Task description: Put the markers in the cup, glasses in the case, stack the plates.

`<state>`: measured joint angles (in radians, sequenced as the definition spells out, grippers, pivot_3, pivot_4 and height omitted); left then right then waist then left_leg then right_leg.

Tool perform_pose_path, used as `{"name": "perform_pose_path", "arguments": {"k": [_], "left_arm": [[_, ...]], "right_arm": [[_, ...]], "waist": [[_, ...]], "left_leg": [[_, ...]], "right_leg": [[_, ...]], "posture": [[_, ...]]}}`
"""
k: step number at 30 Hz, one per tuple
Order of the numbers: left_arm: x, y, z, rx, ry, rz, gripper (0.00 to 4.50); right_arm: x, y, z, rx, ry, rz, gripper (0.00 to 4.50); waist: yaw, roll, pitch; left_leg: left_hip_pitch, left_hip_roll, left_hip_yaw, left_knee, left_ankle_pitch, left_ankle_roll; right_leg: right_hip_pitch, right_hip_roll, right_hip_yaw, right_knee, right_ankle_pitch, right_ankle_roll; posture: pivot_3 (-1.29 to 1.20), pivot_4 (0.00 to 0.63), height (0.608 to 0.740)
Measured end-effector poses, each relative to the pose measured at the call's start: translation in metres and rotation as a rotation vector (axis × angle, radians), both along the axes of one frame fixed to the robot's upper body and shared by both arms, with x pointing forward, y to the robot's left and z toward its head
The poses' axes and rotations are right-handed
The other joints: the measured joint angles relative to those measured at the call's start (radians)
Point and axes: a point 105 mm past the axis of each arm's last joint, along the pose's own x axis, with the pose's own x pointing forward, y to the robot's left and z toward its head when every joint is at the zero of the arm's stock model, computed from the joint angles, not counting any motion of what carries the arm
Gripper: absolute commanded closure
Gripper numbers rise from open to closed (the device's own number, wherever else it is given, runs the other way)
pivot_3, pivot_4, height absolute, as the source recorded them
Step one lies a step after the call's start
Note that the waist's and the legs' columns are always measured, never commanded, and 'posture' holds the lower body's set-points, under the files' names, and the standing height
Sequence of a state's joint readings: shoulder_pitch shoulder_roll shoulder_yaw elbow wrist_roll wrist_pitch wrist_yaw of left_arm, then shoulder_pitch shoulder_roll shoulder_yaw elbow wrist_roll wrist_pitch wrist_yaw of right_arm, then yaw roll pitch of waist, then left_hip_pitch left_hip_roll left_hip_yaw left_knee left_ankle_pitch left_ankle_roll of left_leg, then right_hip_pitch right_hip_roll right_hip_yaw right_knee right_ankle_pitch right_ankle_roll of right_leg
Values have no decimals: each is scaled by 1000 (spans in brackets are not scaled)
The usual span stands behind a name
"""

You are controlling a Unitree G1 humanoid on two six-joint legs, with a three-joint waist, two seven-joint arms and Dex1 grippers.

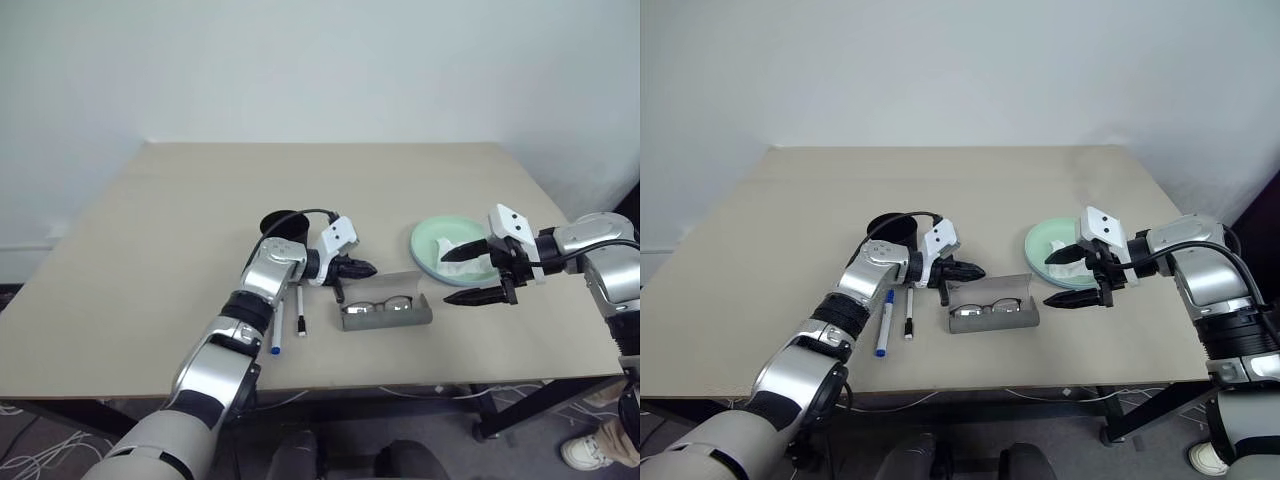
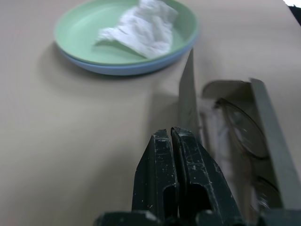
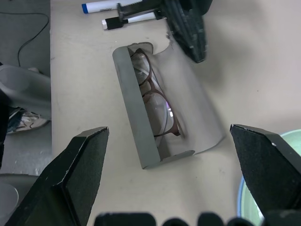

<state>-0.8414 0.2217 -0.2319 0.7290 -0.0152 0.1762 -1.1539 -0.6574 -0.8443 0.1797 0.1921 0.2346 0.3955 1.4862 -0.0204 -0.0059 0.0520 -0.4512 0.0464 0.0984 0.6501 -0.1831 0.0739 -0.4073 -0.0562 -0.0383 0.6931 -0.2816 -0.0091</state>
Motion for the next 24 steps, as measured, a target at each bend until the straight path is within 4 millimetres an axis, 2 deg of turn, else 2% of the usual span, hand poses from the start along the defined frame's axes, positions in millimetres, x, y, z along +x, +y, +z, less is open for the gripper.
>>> {"name": "perform_pose_path", "arguments": {"k": [10, 24], "left_arm": [[-33, 3, -13, 70, 46, -114, 4485], [-50, 7, -15, 88, 37, -111, 4485]], "right_arm": [[1, 1, -1, 4, -3, 4, 0], [5, 6, 1, 14, -16, 25, 0]], "waist": [[0, 0, 0], [0, 1, 0]], "left_leg": [[0, 0, 0, 0, 0, 0], [0, 0, 0, 0, 0, 0]], "right_leg": [[0, -1, 0, 0, 0, -2], [0, -2, 0, 0, 0, -2]], "posture": [[0, 0, 740], [0, 0, 740]]}}
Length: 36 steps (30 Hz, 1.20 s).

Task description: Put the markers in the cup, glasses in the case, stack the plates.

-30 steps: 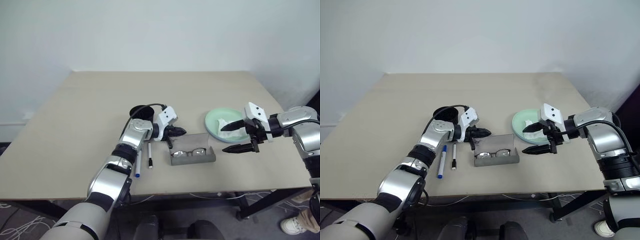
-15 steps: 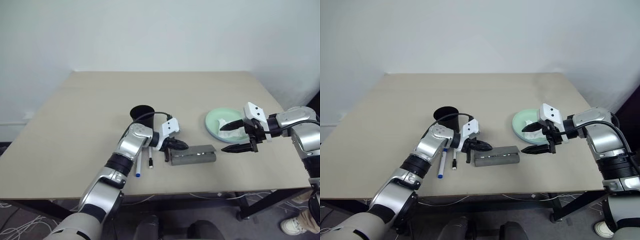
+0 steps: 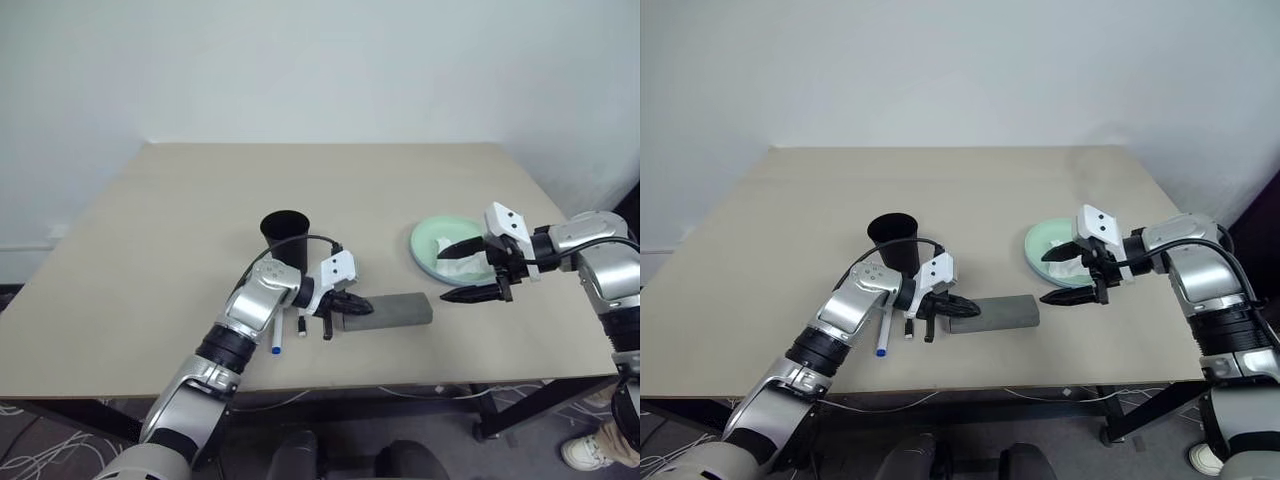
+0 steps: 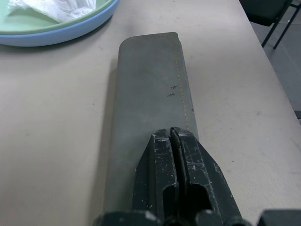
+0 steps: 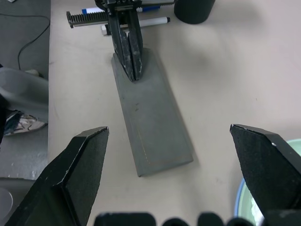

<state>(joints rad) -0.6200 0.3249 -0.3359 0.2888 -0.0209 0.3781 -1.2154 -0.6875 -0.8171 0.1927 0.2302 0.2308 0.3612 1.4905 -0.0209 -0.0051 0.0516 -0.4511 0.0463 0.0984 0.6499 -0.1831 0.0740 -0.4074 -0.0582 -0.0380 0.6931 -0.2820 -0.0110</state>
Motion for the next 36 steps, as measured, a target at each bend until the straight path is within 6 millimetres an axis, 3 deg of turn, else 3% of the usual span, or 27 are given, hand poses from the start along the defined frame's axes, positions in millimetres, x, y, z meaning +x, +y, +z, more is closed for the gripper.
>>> {"name": "perform_pose_path", "arguments": {"k": [4, 12, 17, 23, 26, 34, 35, 36], "left_arm": [[1, 1, 5, -8, -17, 37, 4485], [-9, 14, 63, -132, -61, 123, 4485], [-15, 31, 66, -90, -40, 266, 4485], [-13, 71, 60, -56, 27, 573, 4485], [-13, 89, 58, -48, 49, 706, 3975], [-28, 97, 47, -16, 110, 819, 1199], [-27, 98, 46, -10, 111, 837, 899], [-27, 99, 45, -8, 113, 850, 899]], "right_arm": [[1, 1, 3, 1, -11, 6, 0], [0, 2, 1, -1, 1, 14, 0], [1, 3, -2, -6, 16, 16, 0], [1, 4, -3, -5, 21, 21, 0], [1, 4, -3, -3, 21, 23, 0], [0, 7, -5, -1, 28, 30, 0], [0, 7, -5, -1, 29, 31, 0], [0, 7, -5, -1, 29, 31, 0]], "waist": [[0, 0, 0], [-3, 0, 0], [-3, 0, 0], [-1, 0, 0], [0, 0, 0], [0, 0, 0], [0, 0, 0], [1, 0, 0]], "left_leg": [[0, 0, 0, 0, 0, 0], [0, -1, 0, -1, 0, 0], [1, -1, 0, -1, 1, 1], [3, -1, 0, -1, 1, 1], [3, -1, 0, -1, 1, 1], [3, -2, 0, -2, 1, 1], [3, -2, 0, -3, 1, 1], [4, -2, 0, -3, 1, 1]], "right_leg": [[0, 0, 0, 0, 0, 0], [0, -1, 0, 0, 0, 0], [1, -1, 0, 0, 0, 1], [4, 0, -1, 0, 1, 1], [4, -1, -1, 0, 1, 2], [3, -2, 0, 0, 1, 2], [3, -3, 0, 0, 1, 2], [3, -4, -1, 0, 2, 2]], "posture": [[0, 0, 740], [0, 0, 740], [0, 0, 740], [0, 0, 740], [0, 0, 740], [0, 0, 740], [0, 0, 740], [0, 0, 740]]}}
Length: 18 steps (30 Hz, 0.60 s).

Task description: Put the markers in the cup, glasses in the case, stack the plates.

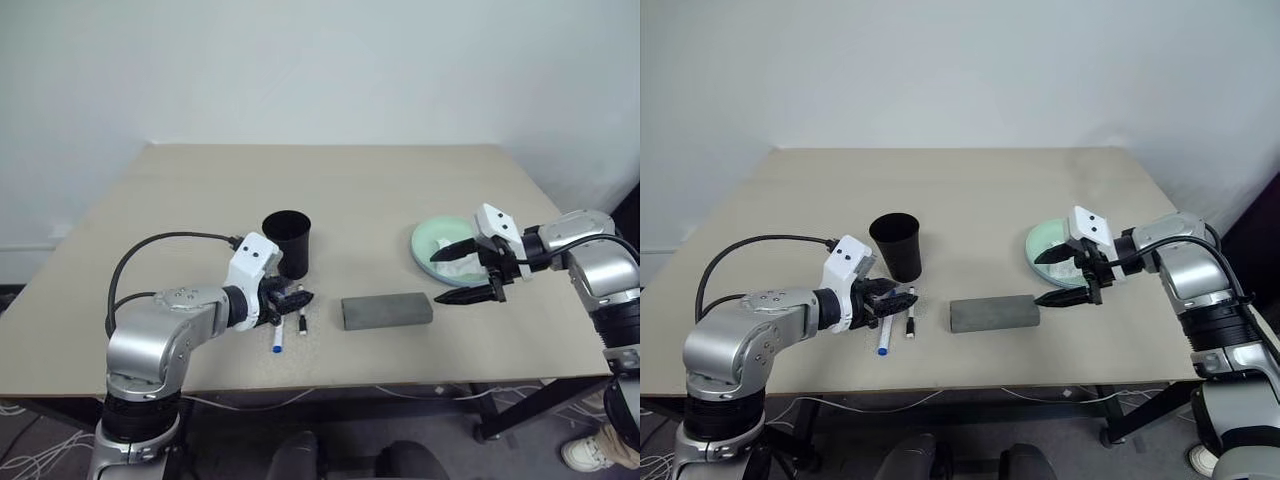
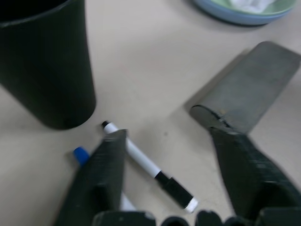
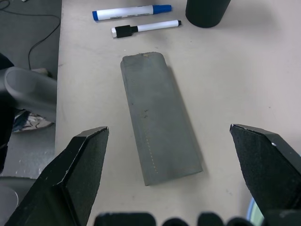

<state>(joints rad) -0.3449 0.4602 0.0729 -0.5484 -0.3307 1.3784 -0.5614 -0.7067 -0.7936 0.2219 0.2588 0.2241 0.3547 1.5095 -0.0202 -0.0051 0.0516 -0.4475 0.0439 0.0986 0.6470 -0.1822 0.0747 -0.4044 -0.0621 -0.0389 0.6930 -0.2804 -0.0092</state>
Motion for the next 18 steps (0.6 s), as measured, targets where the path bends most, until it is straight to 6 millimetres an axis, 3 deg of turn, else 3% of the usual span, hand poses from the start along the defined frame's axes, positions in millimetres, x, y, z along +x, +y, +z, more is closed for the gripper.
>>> {"name": "perform_pose_path", "arguments": {"k": [18], "left_arm": [[5, -15, -31, 52, 94, 138, 899]], "right_arm": [[1, 5, 1, 7, -2, 13, 0]], "waist": [[0, 0, 0]], "left_leg": [[0, -2, 1, -3, 0, 0]], "right_leg": [[-2, -4, 0, -1, 0, 0]], "posture": [[0, 0, 740]]}}
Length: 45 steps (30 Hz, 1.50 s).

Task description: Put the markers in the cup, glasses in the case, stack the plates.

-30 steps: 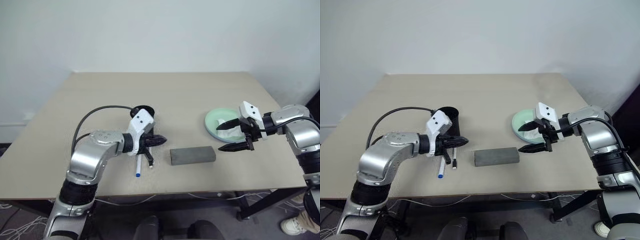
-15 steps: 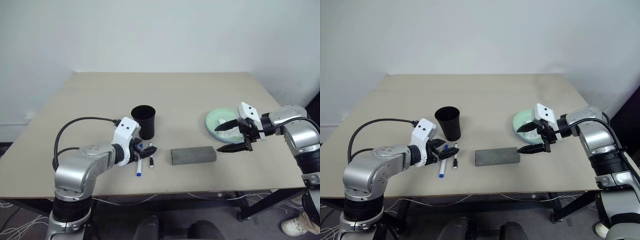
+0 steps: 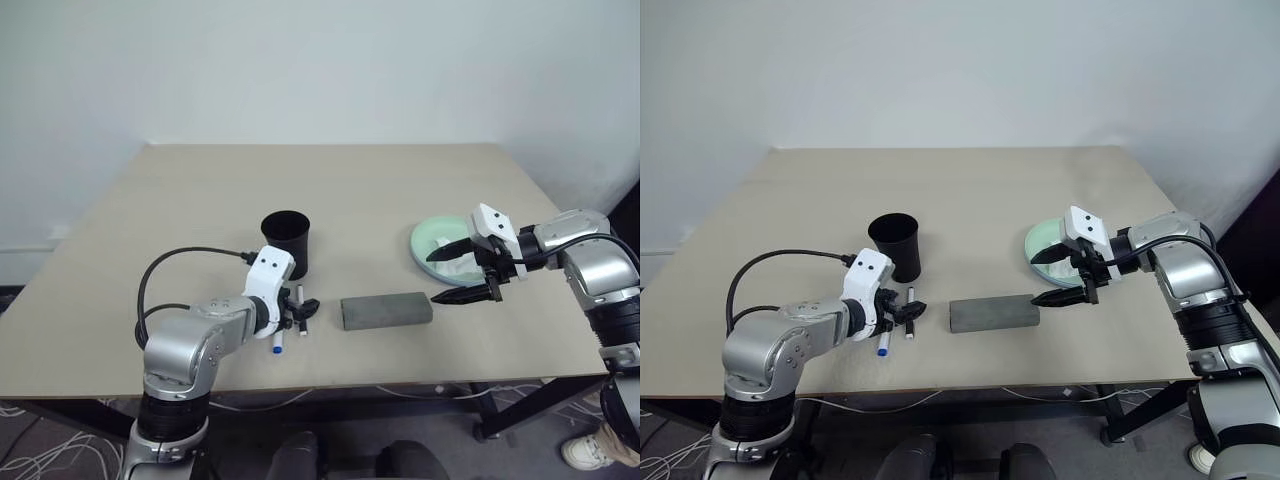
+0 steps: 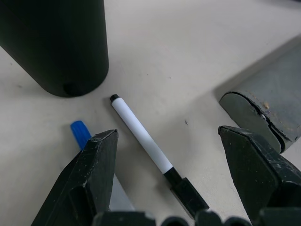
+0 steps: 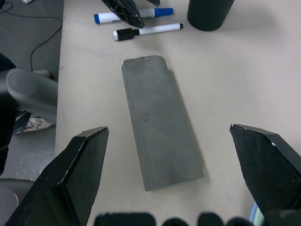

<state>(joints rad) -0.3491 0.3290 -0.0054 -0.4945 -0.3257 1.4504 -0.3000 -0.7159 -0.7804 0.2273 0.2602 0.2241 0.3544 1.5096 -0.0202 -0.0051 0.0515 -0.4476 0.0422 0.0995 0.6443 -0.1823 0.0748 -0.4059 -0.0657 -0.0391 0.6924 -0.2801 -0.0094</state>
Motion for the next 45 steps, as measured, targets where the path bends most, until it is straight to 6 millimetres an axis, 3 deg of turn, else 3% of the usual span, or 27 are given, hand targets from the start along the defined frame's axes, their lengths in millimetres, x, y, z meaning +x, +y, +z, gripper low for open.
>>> {"name": "perform_pose_path", "arguments": {"k": [14, 28, 36, 45], "left_arm": [[-5, -9, -19, 23, 116, 34, 899], [-5, -12, -22, 63, 115, 25, 899], [-2, -8, -24, 89, 119, 44, 3327], [-2, -11, -24, 106, 117, 14, 3327]], "right_arm": [[0, 1, 0, 3, 1, 3, 0], [0, 1, 0, 3, 0, 3, 0], [0, 1, 0, 3, -1, 2, 0], [0, 1, 0, 3, -1, 0, 0]], "waist": [[0, 0, 0], [0, 1, 0], [0, 1, -1], [0, 2, -1]], "left_leg": [[0, 0, 0, 0, 0, 0], [0, -1, 0, -1, 0, 0], [0, -1, 0, -1, 0, 0], [0, -1, 0, -3, 0, 0]], "right_leg": [[0, -1, 0, 0, 0, 0], [0, -4, -3, 0, 1, 0], [0, -4, -3, -2, 1, 0], [-1, -4, -3, -2, 1, 0]], "posture": [[0, 0, 740], [0, 0, 740], [0, 0, 740], [0, 0, 740]]}}
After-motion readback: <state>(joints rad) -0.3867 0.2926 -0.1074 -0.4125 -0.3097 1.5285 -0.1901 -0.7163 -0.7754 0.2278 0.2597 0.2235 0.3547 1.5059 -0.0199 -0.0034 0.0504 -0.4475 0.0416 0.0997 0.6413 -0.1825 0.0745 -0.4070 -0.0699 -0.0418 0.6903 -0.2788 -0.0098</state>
